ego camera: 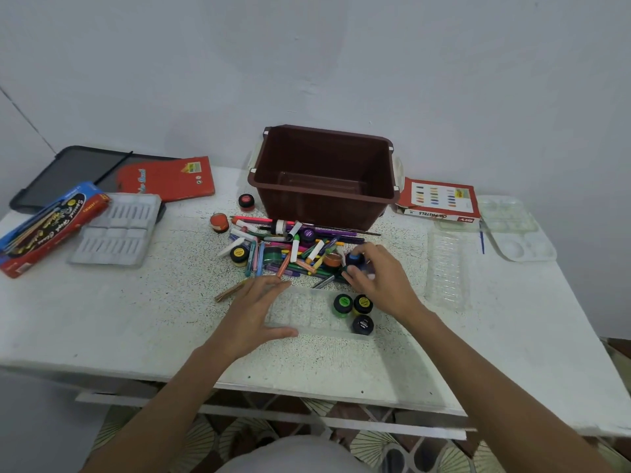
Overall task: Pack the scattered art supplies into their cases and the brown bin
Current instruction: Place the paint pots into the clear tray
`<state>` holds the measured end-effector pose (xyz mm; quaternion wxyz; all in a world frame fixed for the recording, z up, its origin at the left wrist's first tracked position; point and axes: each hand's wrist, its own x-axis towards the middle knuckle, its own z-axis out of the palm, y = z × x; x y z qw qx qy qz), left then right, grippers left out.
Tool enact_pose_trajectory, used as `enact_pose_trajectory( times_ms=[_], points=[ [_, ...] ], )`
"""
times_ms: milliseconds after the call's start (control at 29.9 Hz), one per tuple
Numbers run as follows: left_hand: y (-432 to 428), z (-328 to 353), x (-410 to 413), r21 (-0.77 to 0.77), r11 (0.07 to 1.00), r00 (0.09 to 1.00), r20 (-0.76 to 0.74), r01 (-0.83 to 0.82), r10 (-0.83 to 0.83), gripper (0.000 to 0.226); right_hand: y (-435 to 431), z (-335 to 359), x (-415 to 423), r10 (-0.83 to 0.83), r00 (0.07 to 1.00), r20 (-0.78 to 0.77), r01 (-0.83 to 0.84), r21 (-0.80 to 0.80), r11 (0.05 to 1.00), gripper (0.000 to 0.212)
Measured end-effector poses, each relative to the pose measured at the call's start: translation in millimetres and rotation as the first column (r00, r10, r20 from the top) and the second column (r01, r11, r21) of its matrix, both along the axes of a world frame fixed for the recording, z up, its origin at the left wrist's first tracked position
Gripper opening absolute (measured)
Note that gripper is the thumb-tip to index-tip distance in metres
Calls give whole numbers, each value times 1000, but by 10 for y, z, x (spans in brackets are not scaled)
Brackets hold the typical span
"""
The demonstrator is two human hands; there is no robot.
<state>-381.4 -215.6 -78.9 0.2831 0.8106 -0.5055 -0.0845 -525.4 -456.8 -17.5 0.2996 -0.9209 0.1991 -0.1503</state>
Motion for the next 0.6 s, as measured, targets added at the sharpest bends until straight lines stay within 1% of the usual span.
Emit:
enact_pose_trajectory(
  times_ms=[134,234,334,434,501,601],
  points=[
    [4,1,-2,-4,1000,1000,-4,2,-2,97,270,131,-264,13,997,74,-18,74,997,19],
    [2,4,-4,-22,1000,1000,16,8,-8,95,441,149,-427,34,997,71,-39,69,997,20],
    [3,11,-9,-31,999,1000,18,7,-7,93,562,37,-560,85,995,44,-85,-9,996,19],
    [2,20,-16,-25,1000,1000,20,4,-4,94,627,-100,-627,119,992,29,-114,-141,983,22],
    [-2,27,-21,-14,1000,1000,18,1,-1,94,633,-180,-639,112,993,25,-104,-228,968,23],
    [4,27,-20,-1,1000,1000,30,-6,6,95,637,-278,-628,83,996,12,-76,-304,950,20]
  ],
)
